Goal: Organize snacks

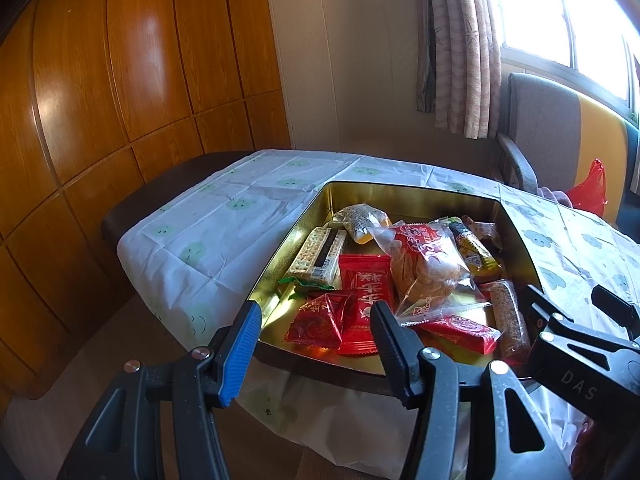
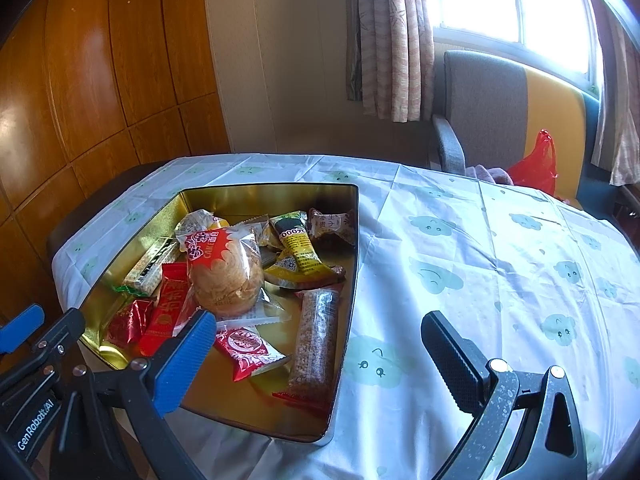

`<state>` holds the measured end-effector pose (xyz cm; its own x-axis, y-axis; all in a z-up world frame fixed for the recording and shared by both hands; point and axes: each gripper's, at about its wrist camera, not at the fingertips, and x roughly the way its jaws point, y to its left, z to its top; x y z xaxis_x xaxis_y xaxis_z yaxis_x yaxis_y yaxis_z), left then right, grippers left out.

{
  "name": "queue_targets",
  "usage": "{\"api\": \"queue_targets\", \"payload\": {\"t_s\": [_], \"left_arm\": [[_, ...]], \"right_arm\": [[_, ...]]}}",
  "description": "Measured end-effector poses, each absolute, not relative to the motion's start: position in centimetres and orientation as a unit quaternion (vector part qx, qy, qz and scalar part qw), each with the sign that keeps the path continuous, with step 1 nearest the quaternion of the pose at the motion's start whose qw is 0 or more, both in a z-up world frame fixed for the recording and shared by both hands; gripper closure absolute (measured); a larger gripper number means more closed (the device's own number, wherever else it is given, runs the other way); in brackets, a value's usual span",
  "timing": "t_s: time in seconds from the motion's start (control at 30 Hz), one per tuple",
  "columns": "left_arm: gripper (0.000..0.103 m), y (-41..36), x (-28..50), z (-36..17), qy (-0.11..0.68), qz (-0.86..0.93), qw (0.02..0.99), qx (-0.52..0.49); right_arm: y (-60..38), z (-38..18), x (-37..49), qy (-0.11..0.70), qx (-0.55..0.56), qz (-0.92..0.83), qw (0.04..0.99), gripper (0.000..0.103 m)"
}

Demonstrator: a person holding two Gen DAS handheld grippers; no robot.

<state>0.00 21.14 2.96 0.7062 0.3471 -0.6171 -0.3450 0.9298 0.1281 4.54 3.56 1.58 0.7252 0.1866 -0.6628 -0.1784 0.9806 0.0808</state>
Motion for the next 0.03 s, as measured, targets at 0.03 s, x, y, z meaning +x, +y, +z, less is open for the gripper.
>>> {"api": "queue_targets", "payload": {"t_s": [0.03], "left_arm": [[0.045, 21.09, -0.02, 2.99, 0.334, 0.188, 0.924, 0.003]], "right_arm": [[3.60, 1.56, 4.54, 0.358, 0.006, 0.099, 0.928, 0.000]]}}
